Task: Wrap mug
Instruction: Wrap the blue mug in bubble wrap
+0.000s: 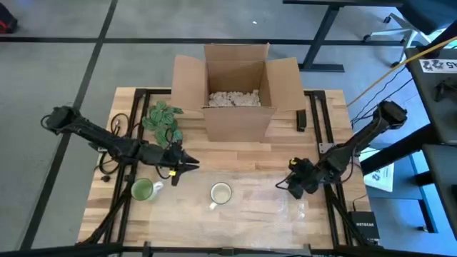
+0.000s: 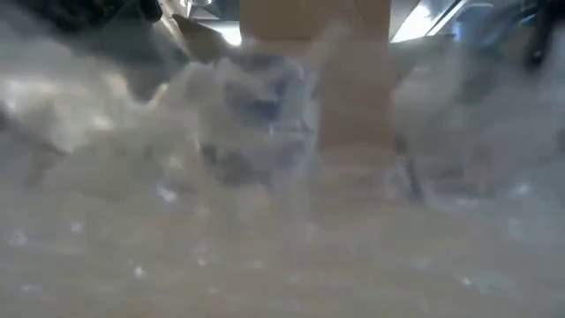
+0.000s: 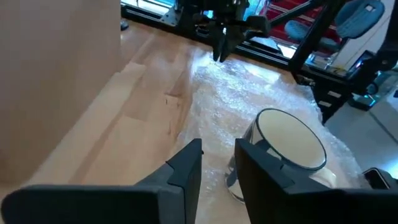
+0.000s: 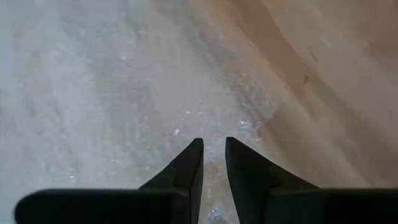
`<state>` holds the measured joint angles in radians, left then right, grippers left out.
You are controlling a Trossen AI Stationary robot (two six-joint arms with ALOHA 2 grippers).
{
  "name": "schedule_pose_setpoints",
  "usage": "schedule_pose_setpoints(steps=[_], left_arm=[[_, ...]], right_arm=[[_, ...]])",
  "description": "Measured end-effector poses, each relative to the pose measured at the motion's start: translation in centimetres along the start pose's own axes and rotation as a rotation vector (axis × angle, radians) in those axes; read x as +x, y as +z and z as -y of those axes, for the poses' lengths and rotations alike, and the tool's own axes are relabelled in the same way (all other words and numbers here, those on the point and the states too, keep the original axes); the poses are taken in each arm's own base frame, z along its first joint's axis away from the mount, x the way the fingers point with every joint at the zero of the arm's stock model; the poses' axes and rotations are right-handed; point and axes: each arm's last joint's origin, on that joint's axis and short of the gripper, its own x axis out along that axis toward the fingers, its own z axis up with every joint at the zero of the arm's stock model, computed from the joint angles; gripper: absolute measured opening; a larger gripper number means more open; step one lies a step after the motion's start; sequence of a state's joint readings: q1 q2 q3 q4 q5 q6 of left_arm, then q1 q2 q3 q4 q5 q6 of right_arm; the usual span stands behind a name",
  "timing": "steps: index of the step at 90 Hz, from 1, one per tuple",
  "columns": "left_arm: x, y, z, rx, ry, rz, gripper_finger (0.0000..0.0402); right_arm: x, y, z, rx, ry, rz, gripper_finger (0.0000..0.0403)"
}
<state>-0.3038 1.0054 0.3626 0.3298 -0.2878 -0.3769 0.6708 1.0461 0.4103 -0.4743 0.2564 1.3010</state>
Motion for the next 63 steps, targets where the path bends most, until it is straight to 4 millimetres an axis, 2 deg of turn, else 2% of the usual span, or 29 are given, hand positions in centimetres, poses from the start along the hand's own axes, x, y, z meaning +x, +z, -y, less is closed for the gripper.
schedule_pose_setpoints(steps=[39,63], left_arm=[[0.0,-0.1,0.0,-0.006,0.002,-0.006,0.0079],[0.0,-0.1,0.0,0.002,0.003,-0.006,0.0079]], right_arm=[[2.1,1.5,0.1,0.054,-0.024,-0.097,0.0053],[2.4,2.0,0.0,0.014,0.003,-0.083,0.0052]])
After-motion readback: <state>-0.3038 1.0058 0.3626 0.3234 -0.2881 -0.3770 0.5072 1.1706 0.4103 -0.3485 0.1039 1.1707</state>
